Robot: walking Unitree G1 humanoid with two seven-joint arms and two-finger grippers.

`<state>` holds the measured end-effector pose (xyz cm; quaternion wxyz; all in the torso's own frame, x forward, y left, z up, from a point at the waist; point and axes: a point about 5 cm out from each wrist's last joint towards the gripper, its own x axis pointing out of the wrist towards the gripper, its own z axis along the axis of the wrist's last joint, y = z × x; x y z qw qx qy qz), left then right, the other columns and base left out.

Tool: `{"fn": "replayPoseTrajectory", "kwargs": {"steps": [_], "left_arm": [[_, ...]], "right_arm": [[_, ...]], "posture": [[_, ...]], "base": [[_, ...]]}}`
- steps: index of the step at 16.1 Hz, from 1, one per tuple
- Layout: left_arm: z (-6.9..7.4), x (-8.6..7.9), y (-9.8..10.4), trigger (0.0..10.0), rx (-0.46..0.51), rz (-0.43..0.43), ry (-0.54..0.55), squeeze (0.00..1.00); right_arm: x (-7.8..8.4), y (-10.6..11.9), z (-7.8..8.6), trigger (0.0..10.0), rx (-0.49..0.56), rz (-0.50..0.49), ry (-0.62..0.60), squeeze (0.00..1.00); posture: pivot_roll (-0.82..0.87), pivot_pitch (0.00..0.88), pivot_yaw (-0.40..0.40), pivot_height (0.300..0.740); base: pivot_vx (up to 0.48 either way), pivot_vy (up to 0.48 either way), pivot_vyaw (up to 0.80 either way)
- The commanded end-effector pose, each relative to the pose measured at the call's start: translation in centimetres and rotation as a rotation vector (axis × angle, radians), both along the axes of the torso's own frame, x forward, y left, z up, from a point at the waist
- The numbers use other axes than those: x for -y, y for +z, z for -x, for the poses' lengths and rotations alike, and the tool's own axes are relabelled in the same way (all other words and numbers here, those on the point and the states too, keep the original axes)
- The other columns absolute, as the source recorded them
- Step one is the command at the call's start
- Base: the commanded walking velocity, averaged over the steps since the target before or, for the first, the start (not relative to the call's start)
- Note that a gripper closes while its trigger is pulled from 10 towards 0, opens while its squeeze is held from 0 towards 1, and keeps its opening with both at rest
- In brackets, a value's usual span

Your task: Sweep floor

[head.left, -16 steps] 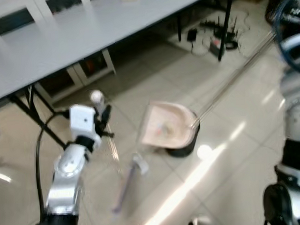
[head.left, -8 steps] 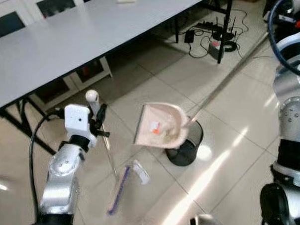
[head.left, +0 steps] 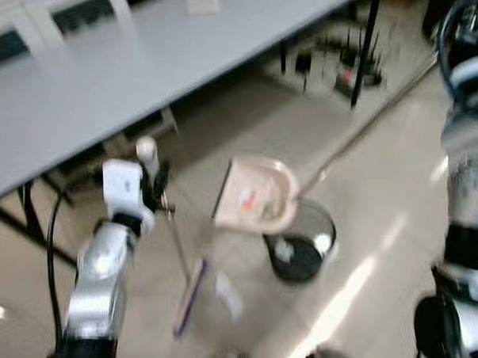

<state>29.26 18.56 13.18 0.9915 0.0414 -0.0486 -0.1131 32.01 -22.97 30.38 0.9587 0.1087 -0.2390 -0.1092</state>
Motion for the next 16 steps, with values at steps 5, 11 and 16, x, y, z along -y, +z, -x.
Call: {"fn": "replayPoseTrajectory", "kwargs": {"steps": [5,11,16], "left_arm": [[0.1,0.2,0.3,10.0,0.010,-0.014,-0.020,0.00],[0.2,0.4,0.3,10.0,0.003,-0.021,-0.038,0.00],[0.3,0.4,0.3,10.0,-0.001,-0.022,-0.042,0.00]], "right_arm": [[0.3,0.6,1.0,10.0,0.094,0.049,-0.031,0.00],[-0.1,-0.1,1.3,10.0,0.112,0.158,-0.048,0.00],[-1.0,-1.0,1.0,10.0,0.135,0.236,-0.030,0.00]], "posture": [[-0.01,0.085,0.120,0.740],[-0.01,0.092,0.126,0.740],[0.00,0.103,0.128,0.740]], "base": [[0.000,0.000,0.00],[0.000,0.000,0.00],[0.000,0.000,0.00]]}}
